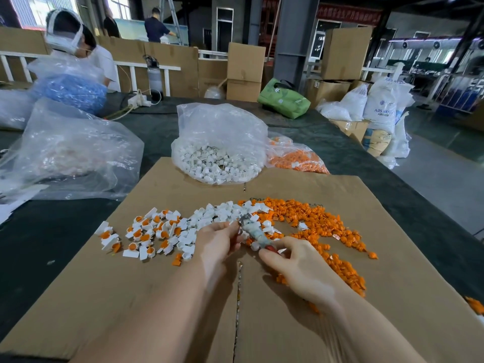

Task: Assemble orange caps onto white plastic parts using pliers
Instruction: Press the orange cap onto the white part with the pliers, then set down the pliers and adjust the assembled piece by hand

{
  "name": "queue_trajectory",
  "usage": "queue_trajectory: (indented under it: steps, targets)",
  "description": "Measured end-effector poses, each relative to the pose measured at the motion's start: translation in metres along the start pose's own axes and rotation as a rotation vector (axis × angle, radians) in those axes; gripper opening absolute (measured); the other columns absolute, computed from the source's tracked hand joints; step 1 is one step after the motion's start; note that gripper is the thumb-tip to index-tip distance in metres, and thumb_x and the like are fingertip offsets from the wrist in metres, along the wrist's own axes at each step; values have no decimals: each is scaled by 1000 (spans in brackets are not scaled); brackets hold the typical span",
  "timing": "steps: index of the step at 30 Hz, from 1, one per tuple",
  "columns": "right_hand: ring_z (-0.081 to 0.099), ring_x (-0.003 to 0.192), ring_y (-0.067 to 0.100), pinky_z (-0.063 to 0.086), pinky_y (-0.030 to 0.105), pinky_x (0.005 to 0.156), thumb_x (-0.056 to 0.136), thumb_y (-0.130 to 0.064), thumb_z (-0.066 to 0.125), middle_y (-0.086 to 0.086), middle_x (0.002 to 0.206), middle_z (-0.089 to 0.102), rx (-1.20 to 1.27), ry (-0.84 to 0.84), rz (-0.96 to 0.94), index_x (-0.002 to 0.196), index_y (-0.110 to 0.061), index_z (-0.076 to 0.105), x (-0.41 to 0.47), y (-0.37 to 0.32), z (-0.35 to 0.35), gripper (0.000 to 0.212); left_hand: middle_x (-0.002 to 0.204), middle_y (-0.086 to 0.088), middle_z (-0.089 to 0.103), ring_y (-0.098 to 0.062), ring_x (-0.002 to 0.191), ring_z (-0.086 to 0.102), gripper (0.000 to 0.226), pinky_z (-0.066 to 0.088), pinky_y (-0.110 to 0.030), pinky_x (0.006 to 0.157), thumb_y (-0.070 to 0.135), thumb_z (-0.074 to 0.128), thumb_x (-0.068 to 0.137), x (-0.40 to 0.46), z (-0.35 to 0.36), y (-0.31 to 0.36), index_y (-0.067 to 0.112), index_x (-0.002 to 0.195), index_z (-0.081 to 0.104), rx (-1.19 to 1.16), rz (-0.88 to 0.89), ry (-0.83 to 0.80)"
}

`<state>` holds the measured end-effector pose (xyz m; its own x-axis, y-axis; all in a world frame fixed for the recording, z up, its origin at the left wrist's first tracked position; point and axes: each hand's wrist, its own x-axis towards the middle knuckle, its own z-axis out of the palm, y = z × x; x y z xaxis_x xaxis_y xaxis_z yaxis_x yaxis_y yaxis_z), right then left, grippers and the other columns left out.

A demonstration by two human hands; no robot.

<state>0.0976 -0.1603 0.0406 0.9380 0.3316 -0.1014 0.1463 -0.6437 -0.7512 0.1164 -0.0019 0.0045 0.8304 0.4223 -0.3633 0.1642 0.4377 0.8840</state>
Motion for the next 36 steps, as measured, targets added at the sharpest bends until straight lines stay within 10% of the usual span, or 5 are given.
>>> queue_trajectory:
  steps: [7,13,24,29,36]
  targets:
    - [53,62,5,39,21,59,89,-43,58,1,80,64,10,-29,-8,90,-24,63,5,13,-16,20,51,-5,55,-10,42,52,13,50,-19,44,3,60,90,1,-12,-8,3,77,56,59,81,-3]
    - [41,118,27,39,41,97,89,-55,48,7,120,50,-588,275,112,123,-19,50,29,37,-20,50,76,-6,64,-2,51,59,13,48,-12,51,2,56,92,0,-13,-18,9,96,65,224,217,-83]
    - [37,126,26,22,47,108,91,-60,37,6,134,45,-932,445,67,131,-24,45,41,51,-8,55,76,0,67,-3,62,63,18,53,-15,65,4,56,92,1,-21,-20,19,95,67,400,264,-122]
    - [60,90,29,51,43,78,76,-6,75,8,96,65,-531,490,-535,99,-8,70,34,33,36,24,58,-1,63,-4,51,58,12,47,-12,53,1,62,87,-3,-19,-18,10,90,68,356,266,-147]
    - [58,71,24,52,39,62,73,-2,77,4,73,61,-382,489,-580,74,-7,66,36,29,54,12,82,9,68,-7,78,64,25,46,-15,71,6,64,85,-8,-26,-17,27,95,71,572,307,-192]
